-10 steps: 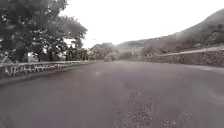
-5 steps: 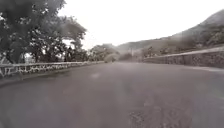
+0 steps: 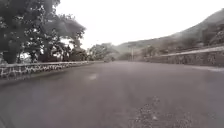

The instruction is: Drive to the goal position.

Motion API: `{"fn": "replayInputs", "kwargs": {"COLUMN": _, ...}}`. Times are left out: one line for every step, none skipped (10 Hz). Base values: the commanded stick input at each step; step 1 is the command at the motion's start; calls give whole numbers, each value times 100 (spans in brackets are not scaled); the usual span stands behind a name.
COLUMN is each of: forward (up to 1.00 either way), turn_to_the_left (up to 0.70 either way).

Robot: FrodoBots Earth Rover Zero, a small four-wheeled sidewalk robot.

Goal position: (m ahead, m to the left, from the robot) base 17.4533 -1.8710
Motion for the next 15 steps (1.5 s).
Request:
{"fn": "replayInputs", "kwargs": {"forward": 70, "turn_to_the_left": 0}}
{"fn": "replayInputs", "kwargs": {"forward": 70, "turn_to_the_left": 0}}
{"fn": "replayInputs", "kwargs": {"forward": 70, "turn_to_the_left": 0}}
{"fn": "replayInputs", "kwargs": {"forward": 70, "turn_to_the_left": 0}}
{"fn": "replayInputs", "kwargs": {"forward": 70, "turn_to_the_left": 0}}
{"fn": "replayInputs", "kwargs": {"forward": 70, "turn_to_the_left": 0}}
{"fn": "replayInputs", "kwargs": {"forward": 70, "turn_to_the_left": 0}}
{"fn": "replayInputs", "kwargs": {"forward": 70, "turn_to_the_left": 0}}
{"fn": "replayInputs", "kwargs": {"forward": 70, "turn_to_the_left": 0}}
{"fn": "replayInputs", "kwargs": {"forward": 70, "turn_to_the_left": 0}}
{"fn": "replayInputs", "kwargs": {"forward": 70, "turn_to_the_left": 0}}
{"fn": "replayInputs", "kwargs": {"forward": 70, "turn_to_the_left": 0}}
{"fn": "replayInputs", "kwargs": {"forward": 70, "turn_to_the_left": 0}}
{"fn": "replayInputs", "kwargs": {"forward": 70, "turn_to_the_left": 0}}
{"fn": "replayInputs", "kwargs": {"forward": 70, "turn_to_the_left": 0}}
